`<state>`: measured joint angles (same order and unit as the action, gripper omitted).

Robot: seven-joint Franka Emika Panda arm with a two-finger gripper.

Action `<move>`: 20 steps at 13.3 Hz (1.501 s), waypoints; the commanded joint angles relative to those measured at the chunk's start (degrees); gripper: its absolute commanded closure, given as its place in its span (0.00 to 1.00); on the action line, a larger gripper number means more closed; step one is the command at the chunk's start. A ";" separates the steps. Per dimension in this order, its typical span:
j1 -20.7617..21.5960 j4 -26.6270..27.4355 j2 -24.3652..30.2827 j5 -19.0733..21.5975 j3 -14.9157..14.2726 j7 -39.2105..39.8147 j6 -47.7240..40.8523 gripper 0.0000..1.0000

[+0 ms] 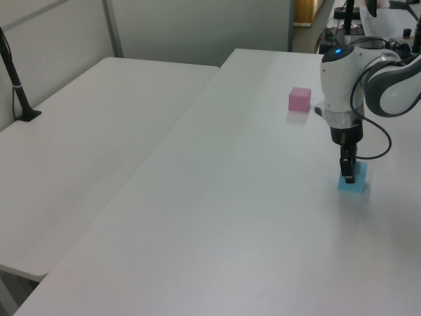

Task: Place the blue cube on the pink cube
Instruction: 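Lift the light-blue cube off the table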

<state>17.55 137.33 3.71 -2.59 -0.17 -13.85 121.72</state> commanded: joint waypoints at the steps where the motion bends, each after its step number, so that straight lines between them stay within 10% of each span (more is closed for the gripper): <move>1: 1.08 0.22 0.07 -1.10 -0.45 -1.80 1.33 0.62; 7: 0.99 -5.21 1.74 -1.10 -0.45 -1.01 -8.40 0.65; 14: 1.25 -33.66 2.79 0.30 -0.18 -1.01 -37.66 0.65; 20: 0.91 -39.59 1.75 0.74 -0.88 2.31 -40.86 0.65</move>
<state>18.55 99.99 7.32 -2.43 -0.09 -13.99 82.14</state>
